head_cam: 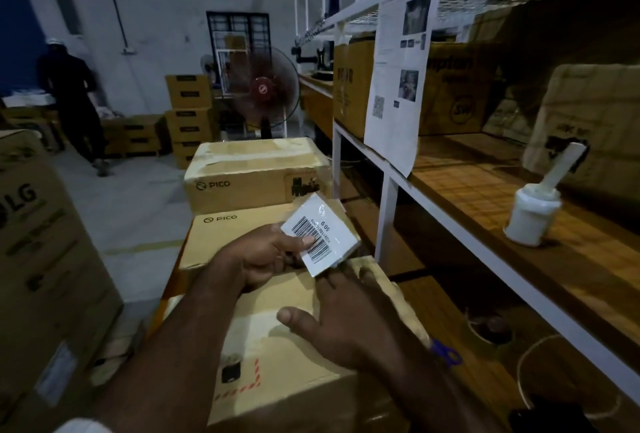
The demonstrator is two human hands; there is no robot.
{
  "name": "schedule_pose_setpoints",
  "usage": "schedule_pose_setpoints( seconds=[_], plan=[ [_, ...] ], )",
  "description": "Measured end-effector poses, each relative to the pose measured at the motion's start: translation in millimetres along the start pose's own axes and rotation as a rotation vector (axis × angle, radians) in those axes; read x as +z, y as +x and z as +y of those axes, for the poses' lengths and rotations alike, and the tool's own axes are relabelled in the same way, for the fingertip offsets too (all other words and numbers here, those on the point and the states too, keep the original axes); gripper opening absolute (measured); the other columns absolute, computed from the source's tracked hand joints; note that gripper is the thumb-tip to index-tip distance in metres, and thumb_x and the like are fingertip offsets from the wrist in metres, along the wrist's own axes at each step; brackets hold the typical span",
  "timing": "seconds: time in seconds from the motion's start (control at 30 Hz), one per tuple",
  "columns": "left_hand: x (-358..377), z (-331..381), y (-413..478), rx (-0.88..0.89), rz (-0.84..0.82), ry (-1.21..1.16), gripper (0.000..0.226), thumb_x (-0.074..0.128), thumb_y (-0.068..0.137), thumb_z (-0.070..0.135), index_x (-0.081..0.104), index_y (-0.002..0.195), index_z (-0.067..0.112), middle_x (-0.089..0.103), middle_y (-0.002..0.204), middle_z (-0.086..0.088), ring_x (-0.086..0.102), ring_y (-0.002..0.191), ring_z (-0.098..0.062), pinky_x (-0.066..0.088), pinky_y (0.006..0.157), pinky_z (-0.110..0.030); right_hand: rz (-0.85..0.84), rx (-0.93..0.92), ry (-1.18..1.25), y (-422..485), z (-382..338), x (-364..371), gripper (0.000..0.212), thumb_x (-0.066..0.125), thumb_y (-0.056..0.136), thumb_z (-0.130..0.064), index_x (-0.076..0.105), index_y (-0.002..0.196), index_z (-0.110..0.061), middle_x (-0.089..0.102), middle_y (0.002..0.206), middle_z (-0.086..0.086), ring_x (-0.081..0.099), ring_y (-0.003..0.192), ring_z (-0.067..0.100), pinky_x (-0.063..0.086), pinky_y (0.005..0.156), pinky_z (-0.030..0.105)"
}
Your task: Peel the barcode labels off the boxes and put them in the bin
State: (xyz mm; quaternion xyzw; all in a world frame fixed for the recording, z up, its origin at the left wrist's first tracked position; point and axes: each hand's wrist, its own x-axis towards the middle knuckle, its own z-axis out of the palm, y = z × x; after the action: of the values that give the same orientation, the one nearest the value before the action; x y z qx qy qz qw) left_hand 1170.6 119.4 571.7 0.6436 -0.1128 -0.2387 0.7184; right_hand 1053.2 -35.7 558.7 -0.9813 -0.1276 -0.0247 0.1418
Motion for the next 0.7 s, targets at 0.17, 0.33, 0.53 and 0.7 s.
schedule_pose_setpoints(
  seconds=[0.17,0.33,0.53,0.7],
  plan=[
    [-1,-5,5,0.0,-0.003,-0.054,0.048,0.071,0.076,0.009,0.062,0.122,-0.003,0.07,0.114,-0.021,0.071,0.094,-0.029,0.057,0.088,-0.039,-0.067,0.029,-0.001,-22,4,-1,0.118,0.002,0.064,-0.094,0.005,0.157,-0.022,-0.001,0.166,-0.004,-0.006,0.151,0.011,-0.003,0.122,0.04],
    [-2,-7,7,-0.04,-0.057,-0.055,0.034,0.066,0.083,-0.002,0.063,0.117,0.0,0.074,0.105,-0.016,0.073,0.091,-0.026,0.061,0.078,-0.033,-0.234,0.115,-0.078,-60,-8,-16,0.126,-0.006,0.05,-0.093,0.006,0.157,-0.027,-0.009,0.165,-0.009,-0.01,0.15,0.006,-0.008,0.119,0.034],
    [-5,-4,3,-0.037,-0.115,-0.071,0.041,0.069,0.076,0.005,0.063,0.116,-0.001,0.074,0.105,-0.017,0.073,0.094,-0.027,0.06,0.08,-0.036,-0.093,0.16,-0.03,-17,-15,-8,0.102,0.004,0.075,-0.088,0.023,0.154,-0.026,0.015,0.164,-0.005,0.008,0.151,0.012,0.003,0.122,0.047],
    [2,-4,5,0.003,-0.075,-0.08,0.022,0.06,0.091,-0.003,0.065,0.112,0.002,0.075,0.099,-0.014,0.074,0.086,-0.024,0.062,0.074,-0.033,-0.054,0.165,-0.088,-22,-18,-3,0.093,0.015,0.086,-0.08,0.014,0.157,-0.02,0.01,0.165,-0.001,0.003,0.152,0.013,0.001,0.121,0.041]
  ],
)
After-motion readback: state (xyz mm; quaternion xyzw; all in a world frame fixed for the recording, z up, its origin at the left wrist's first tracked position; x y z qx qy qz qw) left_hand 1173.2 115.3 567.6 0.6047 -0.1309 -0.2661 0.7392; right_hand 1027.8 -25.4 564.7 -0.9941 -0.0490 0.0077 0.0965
